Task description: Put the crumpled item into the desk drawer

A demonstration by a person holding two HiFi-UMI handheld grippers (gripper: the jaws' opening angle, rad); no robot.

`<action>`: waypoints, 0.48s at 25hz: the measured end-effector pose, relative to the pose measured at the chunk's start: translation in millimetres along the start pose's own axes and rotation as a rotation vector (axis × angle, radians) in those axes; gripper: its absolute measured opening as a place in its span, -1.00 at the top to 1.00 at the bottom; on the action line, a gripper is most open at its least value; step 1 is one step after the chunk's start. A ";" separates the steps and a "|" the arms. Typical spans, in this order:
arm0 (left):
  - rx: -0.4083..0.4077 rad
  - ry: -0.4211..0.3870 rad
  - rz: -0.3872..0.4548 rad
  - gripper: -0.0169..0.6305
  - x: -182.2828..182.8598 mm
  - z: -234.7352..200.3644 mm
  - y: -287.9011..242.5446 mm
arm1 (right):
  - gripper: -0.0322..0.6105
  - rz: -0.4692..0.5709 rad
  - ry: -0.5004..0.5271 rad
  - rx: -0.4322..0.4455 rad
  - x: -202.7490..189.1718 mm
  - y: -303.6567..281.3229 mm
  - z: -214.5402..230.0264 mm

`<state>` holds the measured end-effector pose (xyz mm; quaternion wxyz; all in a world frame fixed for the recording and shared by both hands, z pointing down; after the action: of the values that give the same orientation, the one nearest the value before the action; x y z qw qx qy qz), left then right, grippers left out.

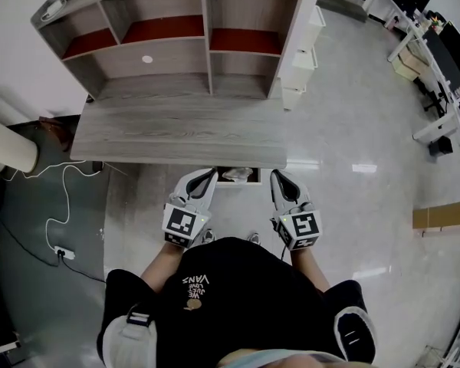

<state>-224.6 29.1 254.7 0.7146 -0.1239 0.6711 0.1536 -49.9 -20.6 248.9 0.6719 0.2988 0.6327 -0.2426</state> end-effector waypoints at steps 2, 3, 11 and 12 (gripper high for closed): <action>0.006 0.002 0.003 0.79 0.7 -2.6 1.0 | 0.89 -0.001 0.004 0.003 0.4 -3.2 -0.5; 0.009 0.003 0.003 0.79 0.9 -4.2 1.4 | 0.89 -0.001 0.005 0.004 0.9 -5.1 -0.8; 0.031 0.005 0.025 0.79 1.6 -16.8 -1.3 | 0.89 0.007 0.005 0.007 2.2 -17.5 -0.2; 0.030 0.007 0.022 0.79 1.0 -16.9 -0.9 | 0.89 0.004 0.005 0.008 1.8 -18.0 -0.7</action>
<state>-239.8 21.9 252.5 0.7123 -0.1063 0.6772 0.1510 -62.9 -32.7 245.4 0.6696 0.3031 0.6330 -0.2430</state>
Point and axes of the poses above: the fingertips, and each gripper's own axes: y backward along the fingers, z to its right, x out of its top, the point moved 3 cm from there along y, backward along the fingers, and after that the axes turned 14 degrees about z, right-handed, at the moved point
